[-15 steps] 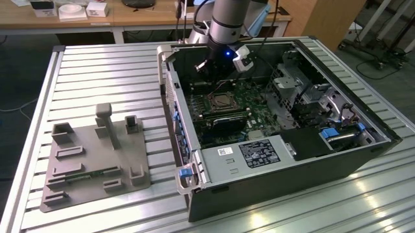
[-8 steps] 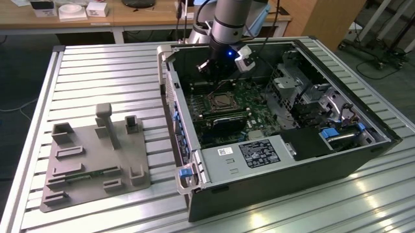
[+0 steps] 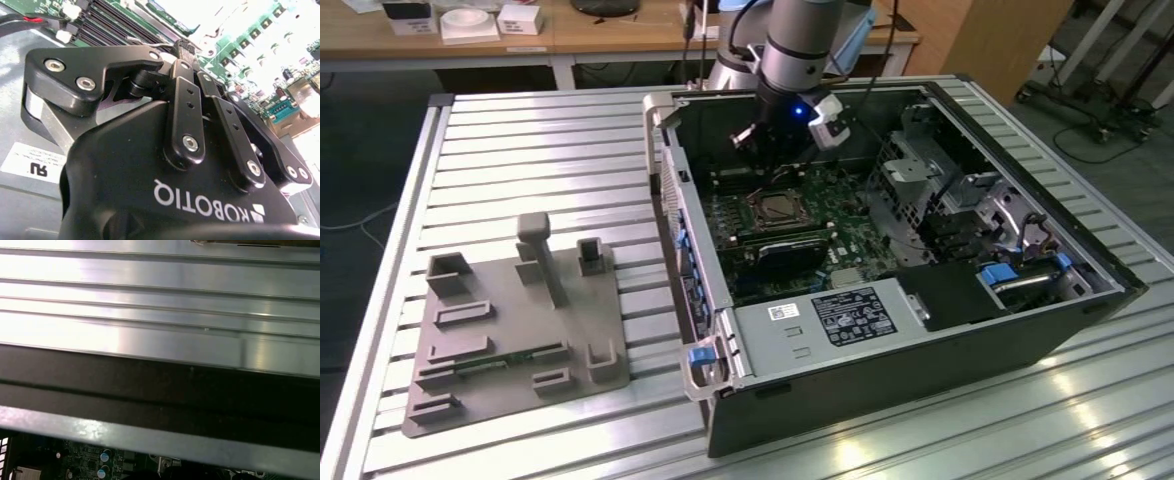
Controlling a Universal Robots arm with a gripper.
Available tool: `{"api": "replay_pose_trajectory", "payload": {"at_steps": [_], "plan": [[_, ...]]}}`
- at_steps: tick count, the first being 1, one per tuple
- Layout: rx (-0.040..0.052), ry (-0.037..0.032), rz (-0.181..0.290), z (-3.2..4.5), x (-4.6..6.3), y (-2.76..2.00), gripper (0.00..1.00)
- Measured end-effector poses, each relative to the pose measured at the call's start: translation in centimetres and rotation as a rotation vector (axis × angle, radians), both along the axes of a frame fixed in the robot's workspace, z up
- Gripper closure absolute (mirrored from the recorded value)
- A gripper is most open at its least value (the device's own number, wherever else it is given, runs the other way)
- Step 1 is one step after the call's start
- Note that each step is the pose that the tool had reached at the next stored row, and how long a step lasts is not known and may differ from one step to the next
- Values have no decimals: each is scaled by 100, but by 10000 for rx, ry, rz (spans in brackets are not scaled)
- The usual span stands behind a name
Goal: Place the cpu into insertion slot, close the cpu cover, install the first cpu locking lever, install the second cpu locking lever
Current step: 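Install the first cpu locking lever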
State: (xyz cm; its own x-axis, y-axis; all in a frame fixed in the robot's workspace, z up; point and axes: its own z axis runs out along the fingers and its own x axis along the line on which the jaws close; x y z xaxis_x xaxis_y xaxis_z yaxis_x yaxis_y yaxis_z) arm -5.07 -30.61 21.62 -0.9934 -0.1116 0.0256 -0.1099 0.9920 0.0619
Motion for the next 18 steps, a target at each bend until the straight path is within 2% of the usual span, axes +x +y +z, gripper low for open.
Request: {"api": "replay_pose_trajectory", "payload": {"at_steps": [8,18], "plan": [[-4,-1,-36,-12,76,0,89],[-62,0,-154,-14,145,2,89]]}}
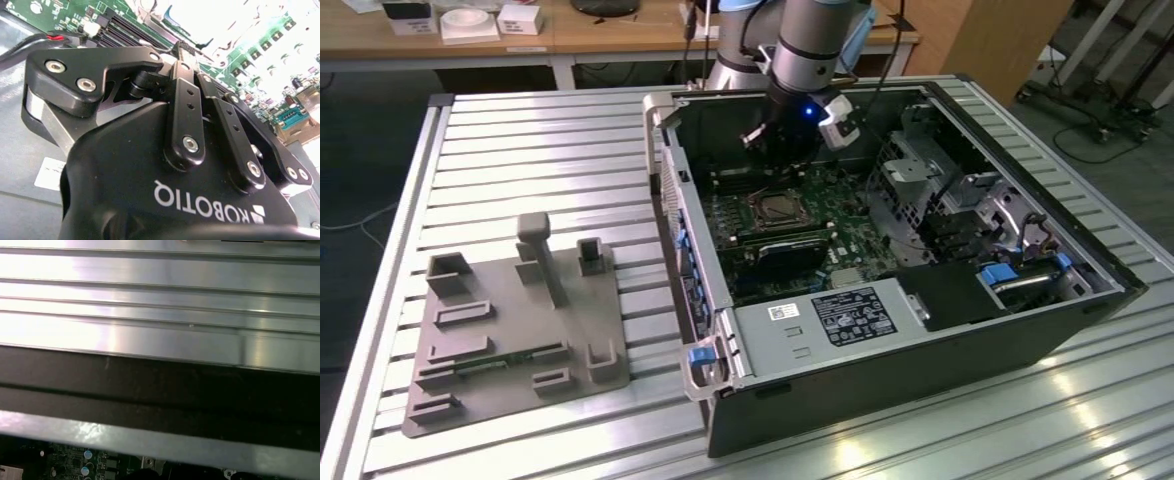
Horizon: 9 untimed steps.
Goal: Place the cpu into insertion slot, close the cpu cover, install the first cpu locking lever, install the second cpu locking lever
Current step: 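Install the first cpu locking lever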
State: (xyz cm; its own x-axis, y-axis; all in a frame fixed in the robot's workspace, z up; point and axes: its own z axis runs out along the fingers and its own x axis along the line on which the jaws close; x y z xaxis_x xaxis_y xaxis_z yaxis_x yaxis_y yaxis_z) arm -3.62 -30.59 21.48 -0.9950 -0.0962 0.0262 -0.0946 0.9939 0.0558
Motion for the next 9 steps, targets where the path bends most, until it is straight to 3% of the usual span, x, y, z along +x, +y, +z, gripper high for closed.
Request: {"api": "replay_pose_trajectory", "payload": {"at_steps": [9], "plan": [[-1,0,-43,-6,49,32,89]]}}
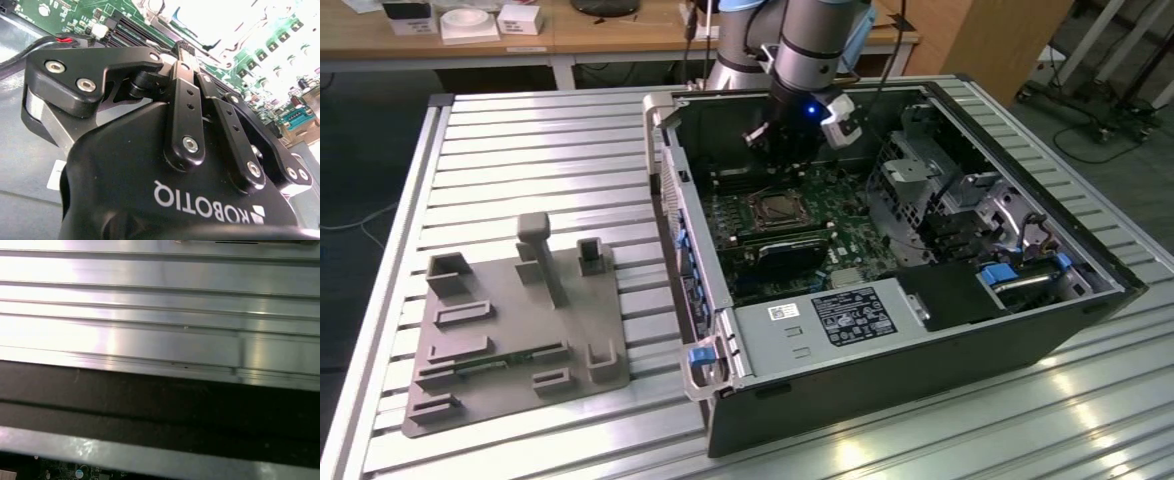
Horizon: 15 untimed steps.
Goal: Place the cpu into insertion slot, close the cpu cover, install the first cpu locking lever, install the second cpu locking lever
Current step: 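Install the first cpu locking lever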
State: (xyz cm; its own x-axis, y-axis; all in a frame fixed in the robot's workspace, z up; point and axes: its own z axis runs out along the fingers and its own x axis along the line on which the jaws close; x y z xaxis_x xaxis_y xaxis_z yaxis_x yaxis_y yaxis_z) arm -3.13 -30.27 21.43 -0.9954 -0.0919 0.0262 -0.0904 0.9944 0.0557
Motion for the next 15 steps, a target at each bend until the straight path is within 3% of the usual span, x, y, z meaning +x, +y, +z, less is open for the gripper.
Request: {"api": "replay_pose_trajectory", "payload": {"at_steps": [15], "plan": [[1,-1,-75,-32,65,18,89]]}}
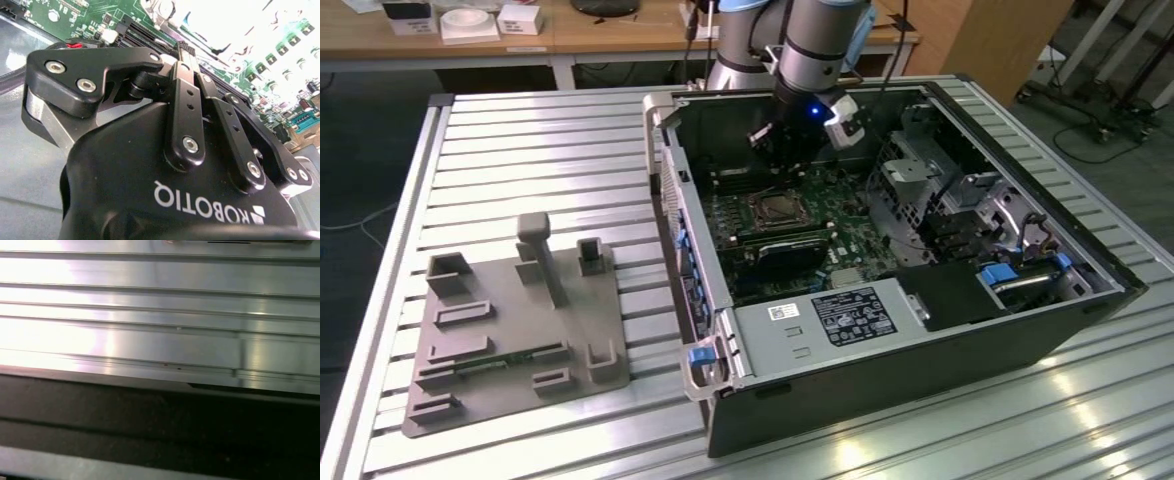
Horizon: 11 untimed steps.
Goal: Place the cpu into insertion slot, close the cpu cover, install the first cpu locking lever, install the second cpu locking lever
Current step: 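Install the first cpu locking lever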
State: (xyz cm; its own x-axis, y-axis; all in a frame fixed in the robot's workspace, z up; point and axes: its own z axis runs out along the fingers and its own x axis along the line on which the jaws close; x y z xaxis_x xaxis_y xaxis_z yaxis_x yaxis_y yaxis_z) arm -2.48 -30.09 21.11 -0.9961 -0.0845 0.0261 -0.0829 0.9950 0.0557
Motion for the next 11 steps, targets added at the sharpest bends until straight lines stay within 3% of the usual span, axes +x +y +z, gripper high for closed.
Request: {"api": "replay_pose_trajectory", "payload": {"at_steps": [11], "plan": [[-6,1,-66,-32,14,0,89]]}}
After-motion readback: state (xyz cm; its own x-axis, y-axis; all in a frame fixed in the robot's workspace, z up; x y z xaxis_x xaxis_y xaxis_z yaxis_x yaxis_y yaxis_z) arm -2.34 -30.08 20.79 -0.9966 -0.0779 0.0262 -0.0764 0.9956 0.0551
